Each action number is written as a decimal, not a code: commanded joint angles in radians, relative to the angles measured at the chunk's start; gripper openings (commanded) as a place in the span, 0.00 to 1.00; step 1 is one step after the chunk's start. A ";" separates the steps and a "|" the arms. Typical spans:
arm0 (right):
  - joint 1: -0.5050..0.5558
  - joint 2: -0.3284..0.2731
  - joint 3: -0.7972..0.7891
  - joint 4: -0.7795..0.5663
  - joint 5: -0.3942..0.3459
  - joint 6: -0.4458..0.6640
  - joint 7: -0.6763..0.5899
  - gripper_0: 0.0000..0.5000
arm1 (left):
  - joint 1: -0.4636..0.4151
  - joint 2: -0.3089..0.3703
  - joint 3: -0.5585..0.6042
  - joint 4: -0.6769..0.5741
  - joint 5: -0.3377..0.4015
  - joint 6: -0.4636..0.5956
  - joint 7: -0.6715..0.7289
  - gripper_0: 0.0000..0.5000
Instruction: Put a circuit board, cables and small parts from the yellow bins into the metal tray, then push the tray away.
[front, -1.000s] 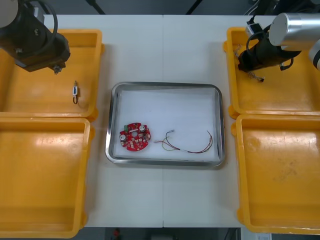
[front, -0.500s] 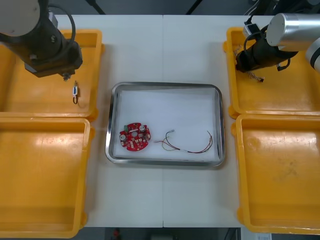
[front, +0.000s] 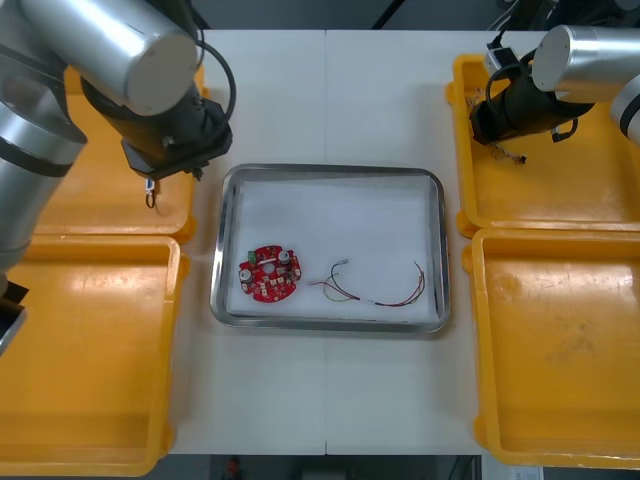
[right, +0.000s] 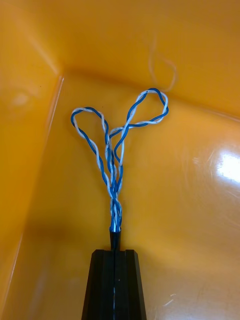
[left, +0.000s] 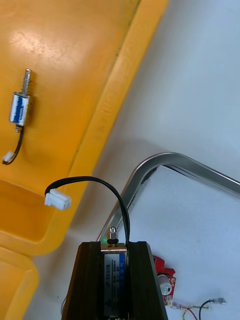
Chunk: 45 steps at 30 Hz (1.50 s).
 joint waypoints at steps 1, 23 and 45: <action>-0.036 -0.008 0.017 -0.003 -0.016 -0.008 0.093 0.00 | -0.044 -0.074 -0.054 0.015 -0.036 -0.001 0.002 0.00; -0.037 -0.156 -0.080 -0.195 -0.024 0.236 0.194 0.00 | -0.043 -0.177 -0.216 0.188 -0.105 -0.216 0.048 0.00; 0.013 -0.295 -0.311 -0.497 0.001 0.676 0.177 0.00 | -0.021 -0.177 -0.299 0.207 -0.133 -0.316 0.102 0.54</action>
